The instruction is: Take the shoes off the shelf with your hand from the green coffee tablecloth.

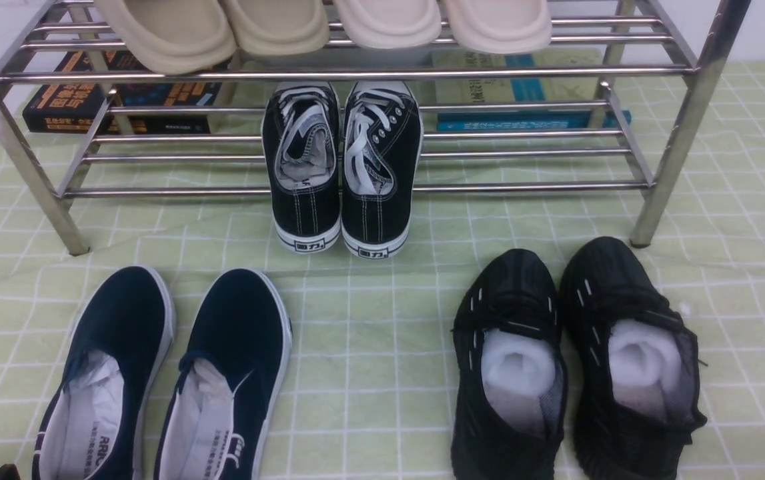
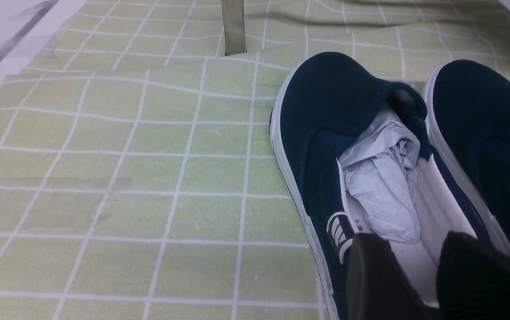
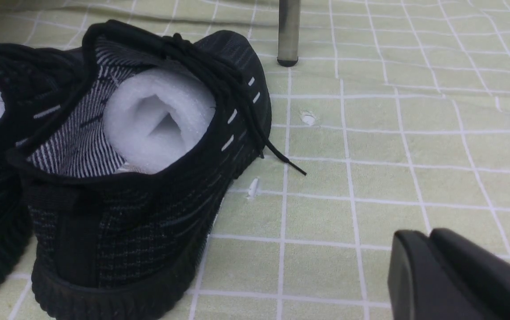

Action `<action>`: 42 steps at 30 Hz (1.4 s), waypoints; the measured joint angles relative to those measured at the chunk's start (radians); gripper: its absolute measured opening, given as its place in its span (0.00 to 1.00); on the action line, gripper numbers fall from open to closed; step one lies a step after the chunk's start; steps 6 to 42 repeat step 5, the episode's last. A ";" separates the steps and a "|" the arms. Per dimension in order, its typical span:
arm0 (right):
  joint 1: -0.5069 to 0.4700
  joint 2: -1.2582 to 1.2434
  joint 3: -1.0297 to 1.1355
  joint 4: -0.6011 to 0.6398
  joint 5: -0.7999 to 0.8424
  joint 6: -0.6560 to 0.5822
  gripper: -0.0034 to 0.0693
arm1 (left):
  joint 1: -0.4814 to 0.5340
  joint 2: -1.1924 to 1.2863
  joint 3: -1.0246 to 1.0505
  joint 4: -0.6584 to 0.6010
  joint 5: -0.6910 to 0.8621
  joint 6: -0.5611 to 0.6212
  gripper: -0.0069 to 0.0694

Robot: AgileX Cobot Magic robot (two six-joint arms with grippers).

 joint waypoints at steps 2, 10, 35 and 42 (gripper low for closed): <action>0.000 0.000 0.000 0.000 0.000 0.000 0.14 | 0.000 0.000 0.000 0.000 0.000 0.000 0.41; 0.000 0.000 0.000 0.000 0.000 0.000 0.14 | 0.000 0.000 0.000 0.001 0.000 0.000 0.41; 0.000 0.000 0.000 0.000 0.000 0.000 0.14 | 0.000 0.000 0.000 0.001 0.000 0.000 0.41; 0.000 0.000 0.000 0.000 0.000 0.000 0.14 | 0.000 0.000 0.000 0.001 0.000 0.000 0.41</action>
